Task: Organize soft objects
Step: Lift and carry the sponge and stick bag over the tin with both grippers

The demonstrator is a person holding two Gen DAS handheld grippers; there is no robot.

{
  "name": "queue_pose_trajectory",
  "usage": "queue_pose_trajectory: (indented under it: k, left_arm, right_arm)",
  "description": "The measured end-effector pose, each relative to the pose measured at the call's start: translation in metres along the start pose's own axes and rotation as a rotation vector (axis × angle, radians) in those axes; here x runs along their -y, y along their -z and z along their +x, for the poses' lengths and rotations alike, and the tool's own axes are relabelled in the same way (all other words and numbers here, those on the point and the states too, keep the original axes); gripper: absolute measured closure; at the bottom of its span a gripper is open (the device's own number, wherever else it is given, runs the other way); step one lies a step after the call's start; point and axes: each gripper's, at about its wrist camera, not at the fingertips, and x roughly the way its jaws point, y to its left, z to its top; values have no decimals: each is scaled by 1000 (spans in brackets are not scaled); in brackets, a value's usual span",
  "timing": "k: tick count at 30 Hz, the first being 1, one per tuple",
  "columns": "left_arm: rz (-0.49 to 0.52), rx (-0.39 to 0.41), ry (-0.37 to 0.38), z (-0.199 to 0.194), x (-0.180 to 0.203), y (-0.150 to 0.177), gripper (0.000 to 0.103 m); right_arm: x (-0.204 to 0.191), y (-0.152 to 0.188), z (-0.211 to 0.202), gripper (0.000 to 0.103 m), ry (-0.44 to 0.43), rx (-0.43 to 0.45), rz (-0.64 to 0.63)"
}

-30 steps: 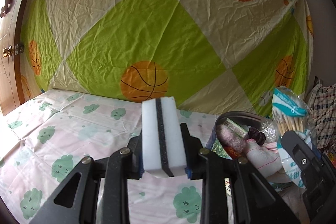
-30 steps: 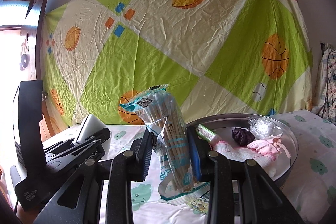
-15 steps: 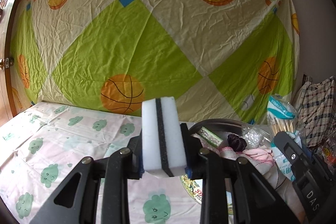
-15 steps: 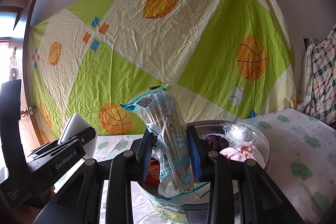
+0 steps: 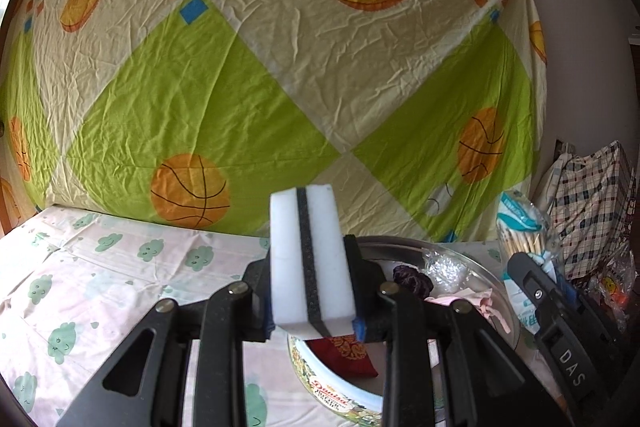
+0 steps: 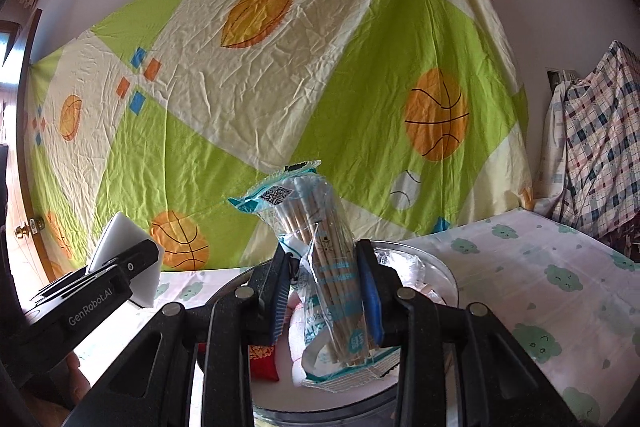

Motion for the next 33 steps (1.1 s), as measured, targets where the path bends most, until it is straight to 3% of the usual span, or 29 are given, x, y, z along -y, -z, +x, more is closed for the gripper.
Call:
queue_pose_trajectory:
  k: [11,33]
  left_arm:
    - [21,-25,59,22,38,0,76]
    - [27,-98,86,66,75,9,76]
  right_arm:
    - [29,-10,16,69,50,-17,32]
    - [60,-22,48,68,139,-36,-4]
